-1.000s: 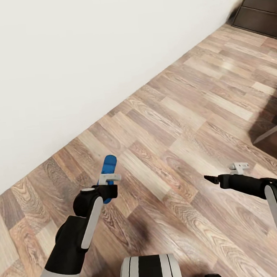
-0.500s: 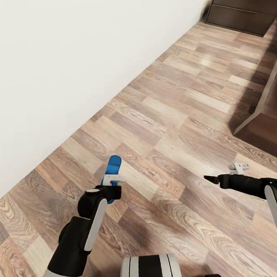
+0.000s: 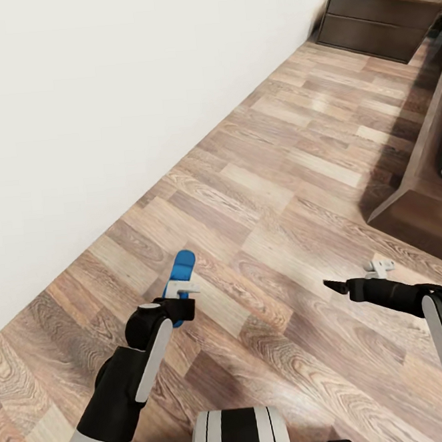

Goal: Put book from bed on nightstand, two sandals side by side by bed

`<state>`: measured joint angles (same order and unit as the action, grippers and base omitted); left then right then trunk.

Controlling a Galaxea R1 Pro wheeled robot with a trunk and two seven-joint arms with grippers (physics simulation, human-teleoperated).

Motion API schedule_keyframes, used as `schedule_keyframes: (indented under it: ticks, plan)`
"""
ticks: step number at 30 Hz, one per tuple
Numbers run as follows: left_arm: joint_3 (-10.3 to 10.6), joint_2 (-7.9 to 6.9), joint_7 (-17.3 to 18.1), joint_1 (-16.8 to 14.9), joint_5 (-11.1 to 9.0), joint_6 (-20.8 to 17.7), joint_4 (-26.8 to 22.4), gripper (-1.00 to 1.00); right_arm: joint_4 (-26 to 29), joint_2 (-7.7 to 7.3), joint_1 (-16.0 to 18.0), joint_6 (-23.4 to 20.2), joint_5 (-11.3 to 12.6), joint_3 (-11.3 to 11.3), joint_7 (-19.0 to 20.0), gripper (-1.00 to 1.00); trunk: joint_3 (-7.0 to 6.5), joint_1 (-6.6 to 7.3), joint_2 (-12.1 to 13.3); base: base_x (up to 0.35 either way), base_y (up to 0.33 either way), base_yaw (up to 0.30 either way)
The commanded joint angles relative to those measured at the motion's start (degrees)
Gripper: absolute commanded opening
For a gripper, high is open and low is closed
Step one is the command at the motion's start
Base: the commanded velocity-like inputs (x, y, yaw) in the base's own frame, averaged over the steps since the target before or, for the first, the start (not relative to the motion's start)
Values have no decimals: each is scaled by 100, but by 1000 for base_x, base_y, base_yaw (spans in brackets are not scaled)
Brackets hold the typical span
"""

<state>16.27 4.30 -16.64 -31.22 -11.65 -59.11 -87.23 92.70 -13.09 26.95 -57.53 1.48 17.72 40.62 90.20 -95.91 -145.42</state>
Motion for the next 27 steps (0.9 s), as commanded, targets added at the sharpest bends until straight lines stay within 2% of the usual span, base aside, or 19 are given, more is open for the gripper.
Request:
schedule_keyframes:
  ticks: [1, 9, 14, 19, 21, 22, 23, 25, 27]
  plan:
    - [2, 3, -45, -4, -56, -22, 7, -100, 3, 0, 3, -39, 10, 7, 82, 100, -19, 3, 0, 15, 0, -1]
    - [-21, 0, -42, -6, -51, -22, 24, -100, 3, 7, -1, -34, 10, 4, 182, 100, -197, 23, 11, 6, 0, -5]
    - [-53, 0, -43, -12, -57, -24, 108, -100, 3, 30, -4, -29, 10, 7, 193, 100, -307, 36, 18, 1, 0, -132]
    - [-197, 38, -38, -10, -132, 32, 535, -100, 3, 47, -5, -54, 6, 33, 175, 100, -418, 49, 24, 0, 0, -226]
    - [-288, 78, -31, 1, -350, 121, 787, -100, 3, 55, -13, -53, 4, 39, 163, 100, -463, 54, 27, 0, 0, -253]
    - [-364, 65, -20, 161, -934, 438, 1174, -100, 3, 60, -89, -21, 2, 39, 153, 100, -485, 57, 28, 0, 0, -262]
    - [-374, 59, -19, 198, -1043, 511, 1254, -100, 1, 60, -116, -14, 2, 42, 152, 100, -507, 60, 30, 0, 0, -263]
    - [-395, 39, -41, 314, -1461, 770, 1565, -100, 2, 55, -204, 9, 1, 66, 150, 100, -551, 65, 32, 0, 0, -264]
    - [-396, 36, -57, 339, -1544, 828, 1618, -100, 2, 53, -221, 14, 1, 78, 149, 100, -595, 70, 35, 0, 0, -265]
